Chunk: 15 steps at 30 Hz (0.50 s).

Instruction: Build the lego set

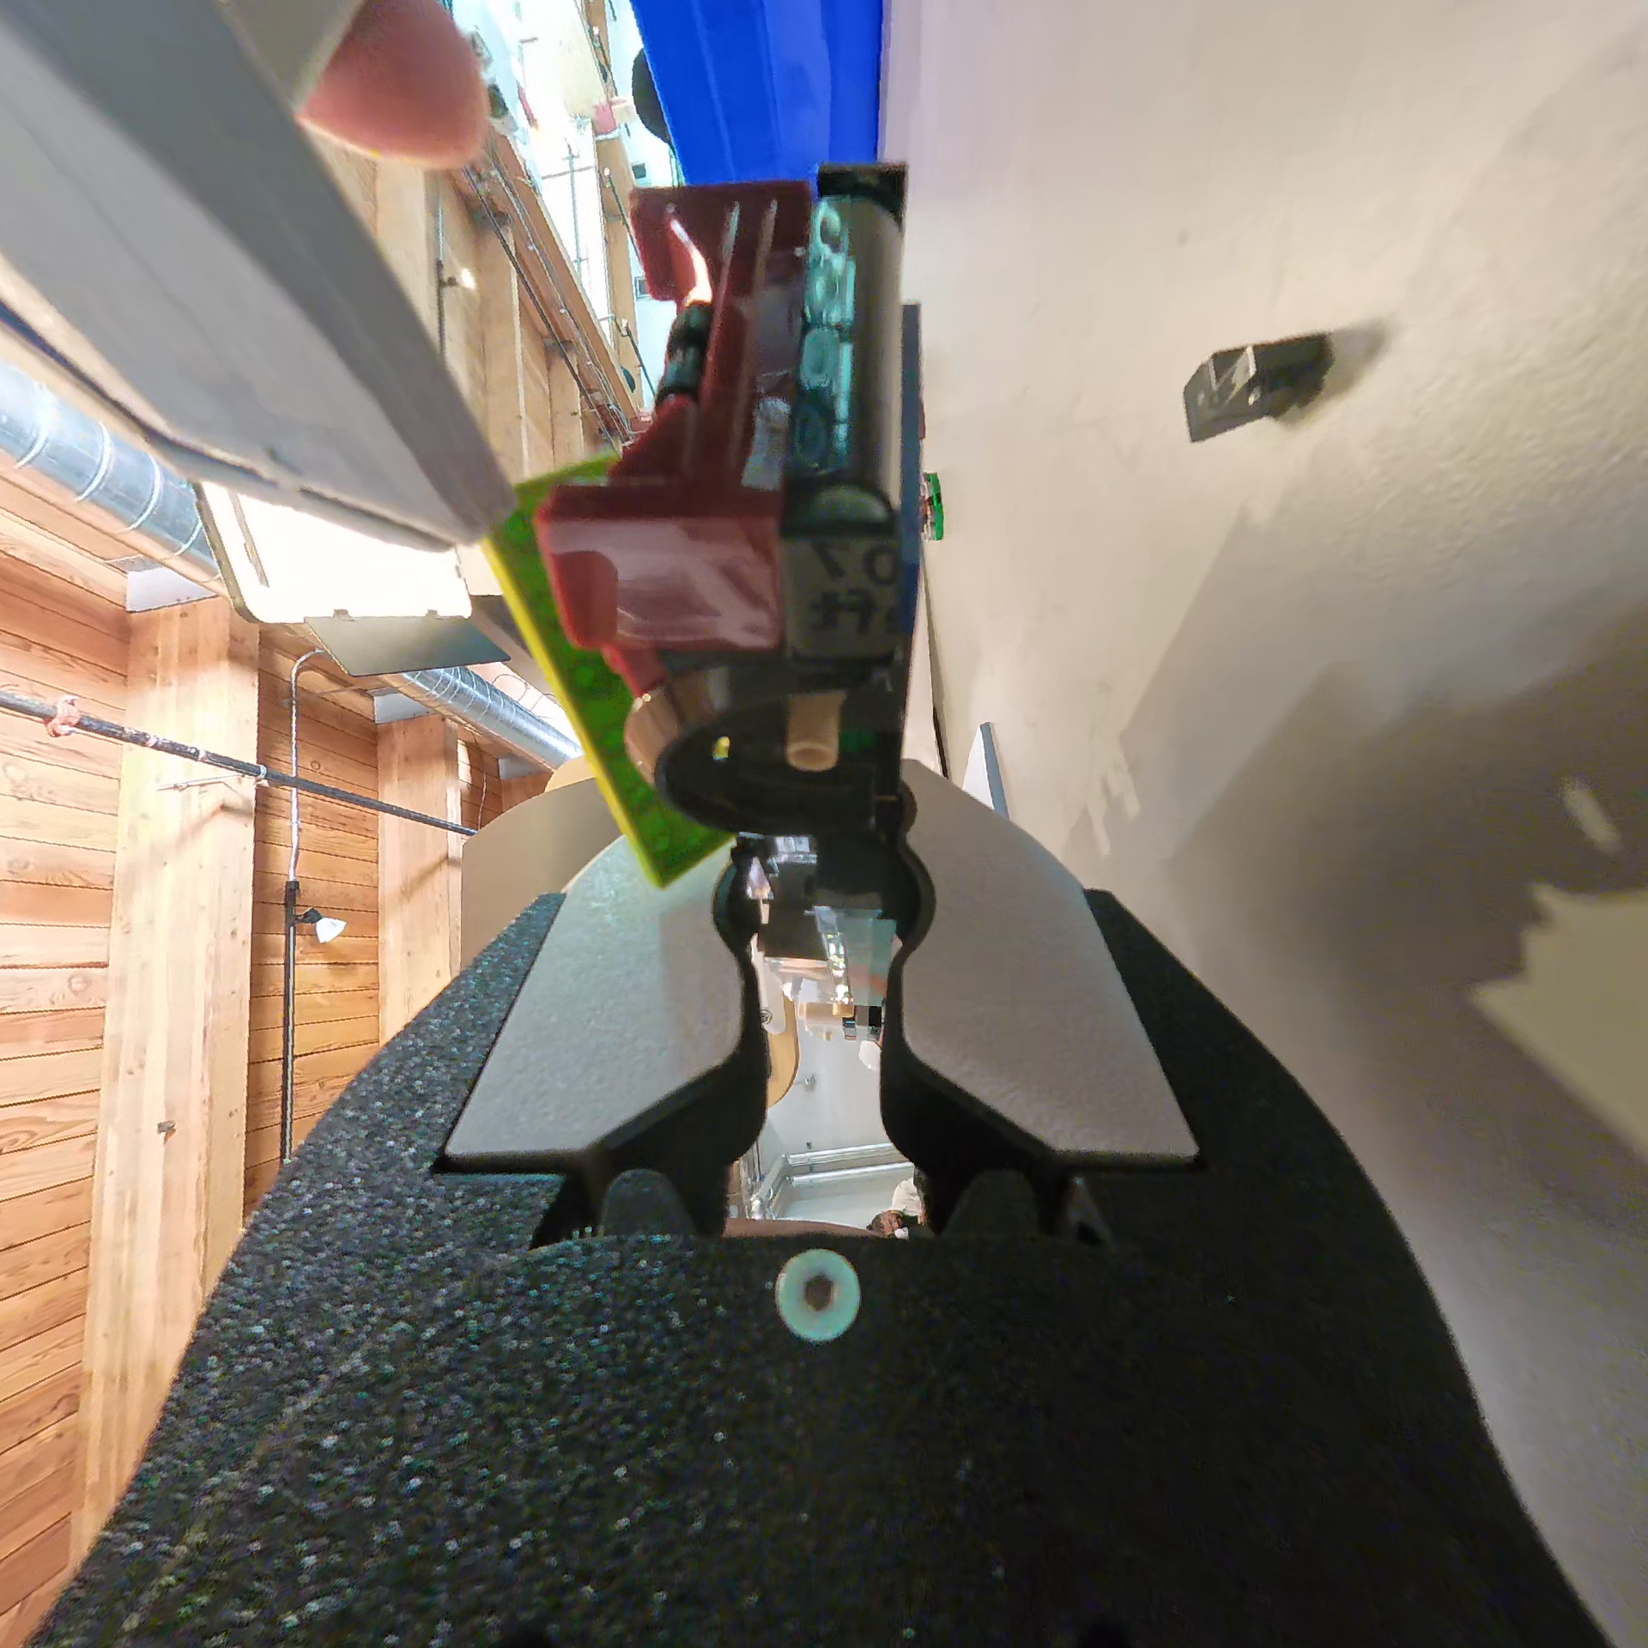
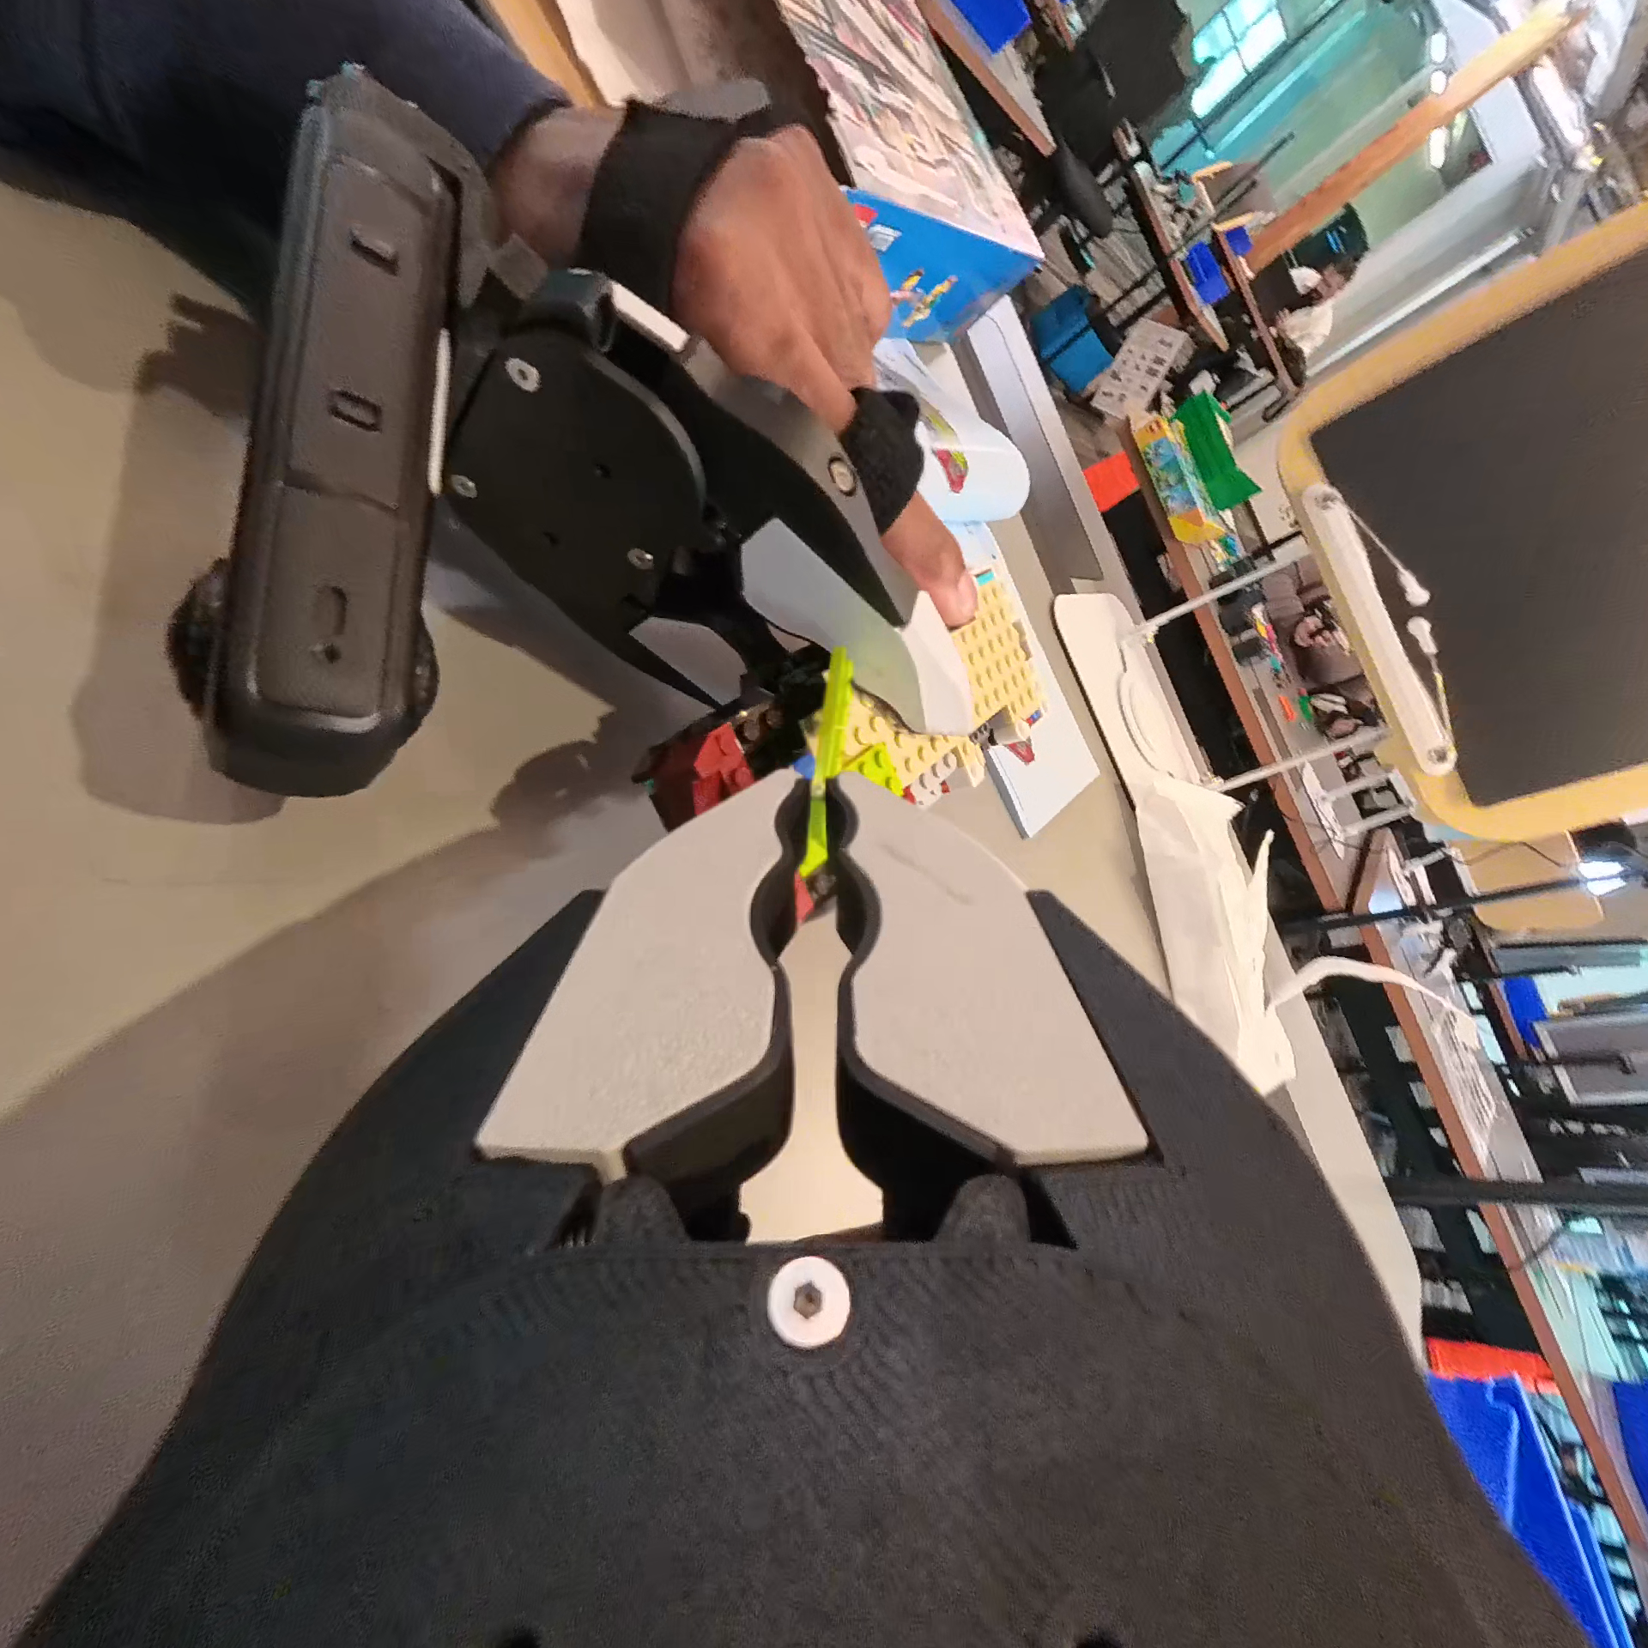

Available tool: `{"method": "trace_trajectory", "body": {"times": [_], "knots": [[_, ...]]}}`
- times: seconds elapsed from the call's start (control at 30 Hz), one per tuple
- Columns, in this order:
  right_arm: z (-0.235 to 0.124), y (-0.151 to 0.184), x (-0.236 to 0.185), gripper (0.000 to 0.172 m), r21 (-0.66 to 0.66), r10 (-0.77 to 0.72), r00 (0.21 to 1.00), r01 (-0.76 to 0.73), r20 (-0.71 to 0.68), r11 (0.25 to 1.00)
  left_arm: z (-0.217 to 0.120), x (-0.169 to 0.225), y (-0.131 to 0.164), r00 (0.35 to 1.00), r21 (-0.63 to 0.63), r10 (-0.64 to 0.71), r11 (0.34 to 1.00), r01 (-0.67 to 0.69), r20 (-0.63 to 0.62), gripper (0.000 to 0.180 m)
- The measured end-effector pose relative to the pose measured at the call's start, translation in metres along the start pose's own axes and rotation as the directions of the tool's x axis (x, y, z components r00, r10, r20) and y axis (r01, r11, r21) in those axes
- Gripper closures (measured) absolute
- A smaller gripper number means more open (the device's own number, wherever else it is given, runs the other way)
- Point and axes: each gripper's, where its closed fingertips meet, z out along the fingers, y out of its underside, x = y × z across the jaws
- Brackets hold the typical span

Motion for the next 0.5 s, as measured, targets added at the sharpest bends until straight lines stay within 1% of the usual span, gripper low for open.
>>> {"method": "trace_trajectory", "body": {"times": [0.1,0.33,0.5], "knots": [[-0.001,0.001,0.000,0.169,-0.025,0.014,1.000,-0.015,-0.012,1.000,0.000,0.000,-0.001,1.000,0.002,0.000,1.000,0.000,-0.001,0.155],[-0.002,-0.001,-0.014,0.168,-0.016,0.057,0.992,-0.056,0.111,0.998,0.000,0.001,-0.002,1.000,0.006,0.000,1.000,0.000,-0.003,0.155],[-0.008,0.002,-0.017,0.161,0.019,0.100,0.968,-0.107,0.232,0.994,0.000,0.001,-0.003,1.000,0.009,-0.001,1.000,0.001,-0.003,0.155]]}}
